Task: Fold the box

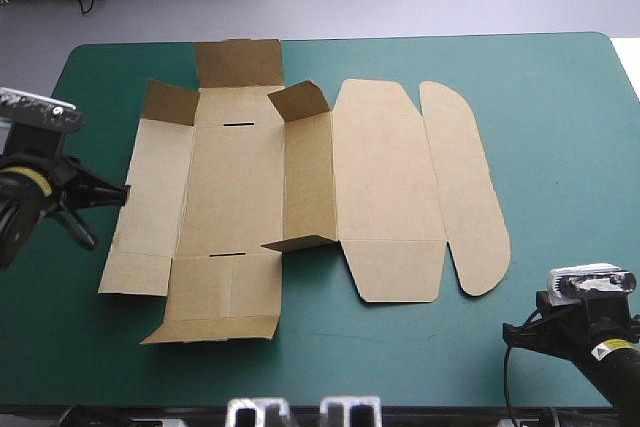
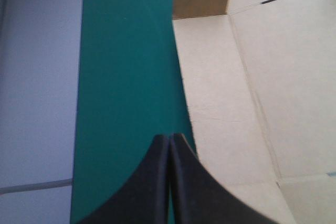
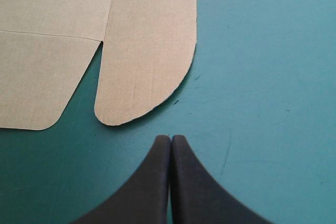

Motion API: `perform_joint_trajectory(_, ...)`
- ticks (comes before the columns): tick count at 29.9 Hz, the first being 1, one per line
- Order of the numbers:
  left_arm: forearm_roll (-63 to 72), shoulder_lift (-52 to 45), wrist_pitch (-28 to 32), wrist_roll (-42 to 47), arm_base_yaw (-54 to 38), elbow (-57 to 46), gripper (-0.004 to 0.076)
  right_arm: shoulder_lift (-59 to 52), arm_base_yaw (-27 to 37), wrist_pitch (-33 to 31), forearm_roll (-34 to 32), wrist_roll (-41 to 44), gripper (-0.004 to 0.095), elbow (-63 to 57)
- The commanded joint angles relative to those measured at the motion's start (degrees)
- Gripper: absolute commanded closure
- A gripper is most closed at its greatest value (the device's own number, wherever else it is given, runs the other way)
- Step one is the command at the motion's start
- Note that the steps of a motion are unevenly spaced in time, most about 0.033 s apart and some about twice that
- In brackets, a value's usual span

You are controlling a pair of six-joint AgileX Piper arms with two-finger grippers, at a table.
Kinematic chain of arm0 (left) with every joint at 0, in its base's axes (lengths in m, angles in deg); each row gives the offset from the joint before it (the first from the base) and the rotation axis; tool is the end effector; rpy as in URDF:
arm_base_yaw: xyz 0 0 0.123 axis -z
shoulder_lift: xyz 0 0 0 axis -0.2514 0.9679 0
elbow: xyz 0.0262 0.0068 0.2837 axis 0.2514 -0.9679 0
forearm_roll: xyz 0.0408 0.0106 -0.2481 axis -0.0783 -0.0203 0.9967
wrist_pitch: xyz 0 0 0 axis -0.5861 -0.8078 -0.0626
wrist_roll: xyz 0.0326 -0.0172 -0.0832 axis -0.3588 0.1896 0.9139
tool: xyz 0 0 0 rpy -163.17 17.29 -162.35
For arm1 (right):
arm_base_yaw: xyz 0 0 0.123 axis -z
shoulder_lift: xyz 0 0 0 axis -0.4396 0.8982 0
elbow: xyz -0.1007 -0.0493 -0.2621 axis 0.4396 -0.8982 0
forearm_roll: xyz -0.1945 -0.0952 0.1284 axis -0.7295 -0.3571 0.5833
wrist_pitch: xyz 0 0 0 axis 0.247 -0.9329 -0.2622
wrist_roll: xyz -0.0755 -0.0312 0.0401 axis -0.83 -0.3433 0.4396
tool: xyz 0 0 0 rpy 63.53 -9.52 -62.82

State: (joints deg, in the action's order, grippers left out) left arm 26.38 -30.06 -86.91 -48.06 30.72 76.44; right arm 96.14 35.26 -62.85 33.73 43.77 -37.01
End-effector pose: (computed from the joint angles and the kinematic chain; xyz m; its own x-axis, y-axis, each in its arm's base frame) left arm 0.1717 -0.0142 0.4354 -0.6516 0.2993 -0.6971 0.0694 0.9385 0.3381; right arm 0.0629 0.0087 0.2746 -0.6347 -0.0610 -0.7704 -0.1032 0.9946 0.0063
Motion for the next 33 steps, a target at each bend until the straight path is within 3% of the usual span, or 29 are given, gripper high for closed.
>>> perform_joint_trajectory(1, -5.2, 5.3, 3.3, 1.7, -3.0, 4.3, 0.0722, 0.4, 0.0, 3.2, 1.1, -0.3, 0.0928, 1.4)
perform_joint_trajectory(7, 8.3, 12.4, 4.9, -4.5, -22.1, 8.0, 0.0708, 0.4, 0.0, 3.1, 1.1, -0.3, 0.0928, 1.4)
perform_joint_trajectory(10, 25.5, 14.3, 6.9, -11.3, -35.1, 8.0, 0.0708, 0.4, 0.0, 3.1, 1.1, -0.3, 0.0928, 1.4)
perform_joint_trajectory(14, 46.1, 18.9, 3.0, -14.3, -49.2, 8.0, 0.0710, 0.4, 0.0, 3.1, 1.1, -0.3, 0.0928, 1.4)
perform_joint_trajectory(22, 47.8, 24.4, -2.5, -15.6, -50.7, 8.0, 0.0695, 0.4, 0.0, 3.1, 1.1, -0.3, 0.0928, 1.4)
perform_joint_trajectory(27, 50.3, 27.6, -7.6, -19.3, -49.9, 7.8, 0.0570, 0.4, 0.0, 3.1, 1.1, -0.3, 0.0928, 1.4)
perform_joint_trajectory(33, 49.3, 31.7, -7.4, -21.3, -47.3, 3.4, 0.0285, 0.6, 0.0, 2.7, 1.2, -0.3, 0.0928, 1.4)
